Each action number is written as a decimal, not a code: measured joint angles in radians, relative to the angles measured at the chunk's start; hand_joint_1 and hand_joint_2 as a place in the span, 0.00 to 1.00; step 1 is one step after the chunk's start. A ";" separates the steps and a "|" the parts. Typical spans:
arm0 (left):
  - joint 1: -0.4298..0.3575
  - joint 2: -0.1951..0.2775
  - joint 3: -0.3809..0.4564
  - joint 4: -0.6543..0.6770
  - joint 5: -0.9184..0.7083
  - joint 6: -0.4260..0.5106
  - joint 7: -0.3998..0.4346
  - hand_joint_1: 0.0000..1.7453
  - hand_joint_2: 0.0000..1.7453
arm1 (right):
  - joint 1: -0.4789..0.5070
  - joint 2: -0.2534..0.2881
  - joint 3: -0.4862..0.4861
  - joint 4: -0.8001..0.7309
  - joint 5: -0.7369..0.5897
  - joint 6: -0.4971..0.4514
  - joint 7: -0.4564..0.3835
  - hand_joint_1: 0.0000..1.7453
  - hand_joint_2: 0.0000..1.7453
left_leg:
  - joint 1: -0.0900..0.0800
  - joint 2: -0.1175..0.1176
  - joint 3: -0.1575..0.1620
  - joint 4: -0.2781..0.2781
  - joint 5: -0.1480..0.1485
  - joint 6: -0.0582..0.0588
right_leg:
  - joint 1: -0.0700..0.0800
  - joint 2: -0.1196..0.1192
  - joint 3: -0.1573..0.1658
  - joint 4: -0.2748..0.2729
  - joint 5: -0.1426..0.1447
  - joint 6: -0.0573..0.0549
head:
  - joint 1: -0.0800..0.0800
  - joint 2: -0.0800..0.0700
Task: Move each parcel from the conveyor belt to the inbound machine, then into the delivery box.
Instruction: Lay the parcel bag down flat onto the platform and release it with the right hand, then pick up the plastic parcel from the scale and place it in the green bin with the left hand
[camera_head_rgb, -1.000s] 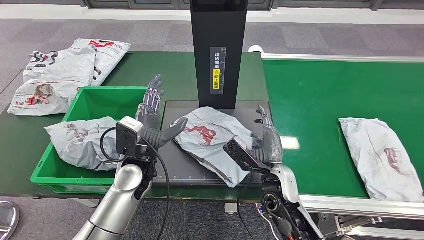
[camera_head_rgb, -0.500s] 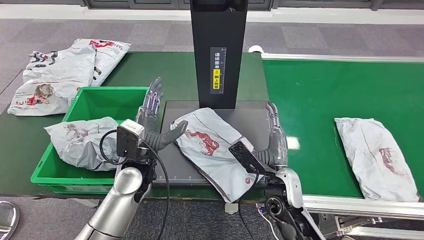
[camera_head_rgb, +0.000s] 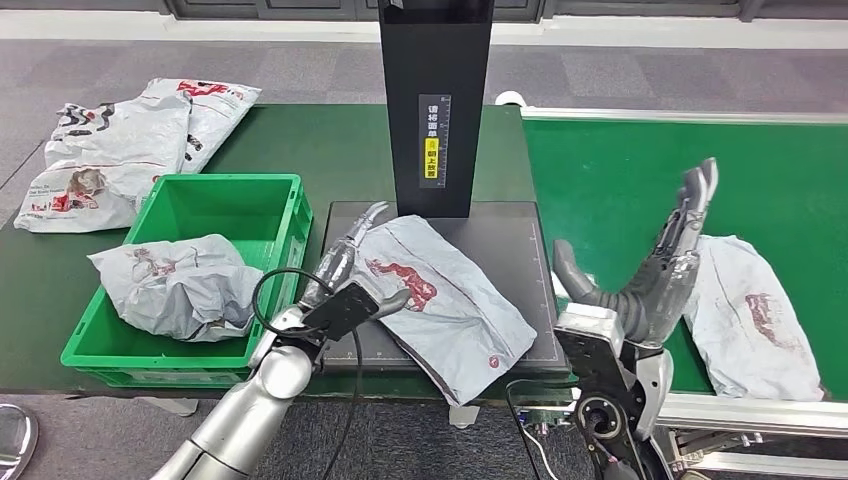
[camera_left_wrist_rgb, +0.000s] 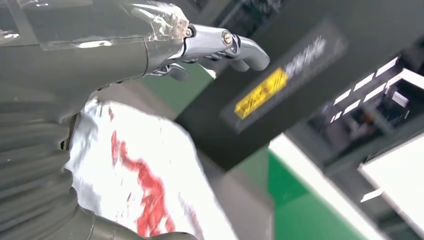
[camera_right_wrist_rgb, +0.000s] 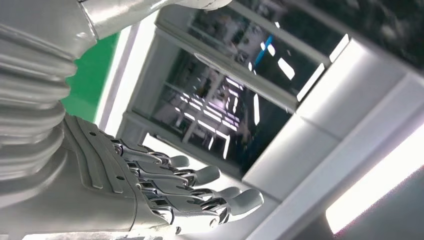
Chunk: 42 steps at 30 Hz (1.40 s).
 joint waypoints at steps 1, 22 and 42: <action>-0.005 -0.005 -0.005 0.022 -0.004 -0.004 -0.001 0.00 1.00 | -0.001 0.006 -0.006 -0.012 0.001 0.000 0.000 0.00 1.00 | 0.000 0.000 0.000 0.000 0.000 0.000 | 0.000 0.000 0.000 0.000 0.000 0.000 | 0.000 0.000; -0.076 -0.130 -0.060 0.311 0.027 -0.070 -0.025 0.00 1.00 | -0.039 0.072 -0.044 -0.062 -0.010 0.002 -0.033 0.00 1.00 | 0.000 0.000 0.000 0.000 0.000 0.000 | 0.000 0.000 0.000 0.000 0.000 0.000 | 0.000 0.000; -0.182 -0.239 -0.082 0.672 -0.030 0.056 -0.033 0.00 1.00 | -0.072 0.108 -0.045 -0.057 -0.039 0.003 -0.019 0.00 1.00 | 0.000 0.000 -0.001 0.000 0.000 0.000 | 0.000 0.000 0.000 0.000 0.000 0.000 | 0.000 0.000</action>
